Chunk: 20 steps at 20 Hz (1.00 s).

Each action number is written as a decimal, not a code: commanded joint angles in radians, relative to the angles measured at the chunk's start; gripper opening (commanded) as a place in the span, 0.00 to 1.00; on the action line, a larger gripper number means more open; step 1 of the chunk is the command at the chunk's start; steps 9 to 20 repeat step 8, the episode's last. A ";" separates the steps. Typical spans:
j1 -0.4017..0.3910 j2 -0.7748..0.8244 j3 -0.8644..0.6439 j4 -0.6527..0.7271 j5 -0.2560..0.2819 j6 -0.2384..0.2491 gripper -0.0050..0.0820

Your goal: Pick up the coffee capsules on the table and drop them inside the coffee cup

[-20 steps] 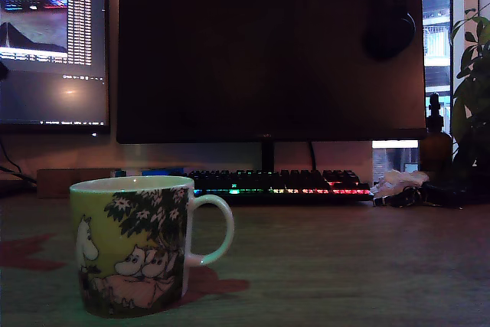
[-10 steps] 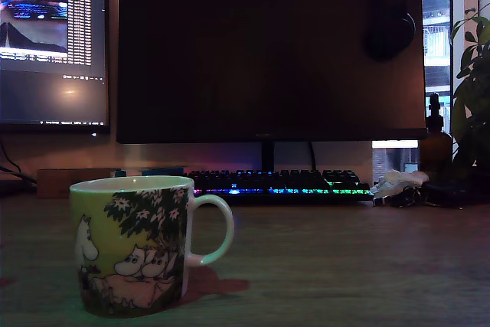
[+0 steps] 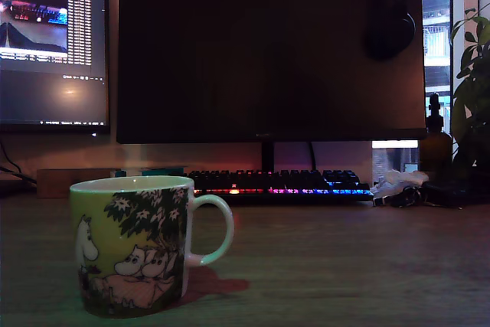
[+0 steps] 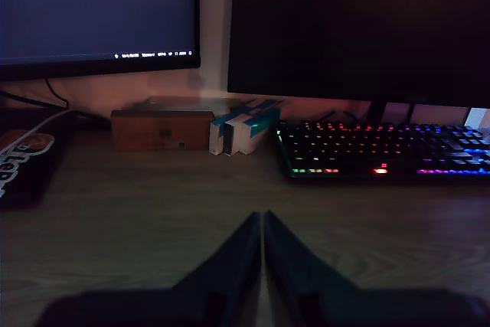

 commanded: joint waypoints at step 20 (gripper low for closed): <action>0.001 -0.086 -0.016 -0.091 -0.002 -0.008 0.03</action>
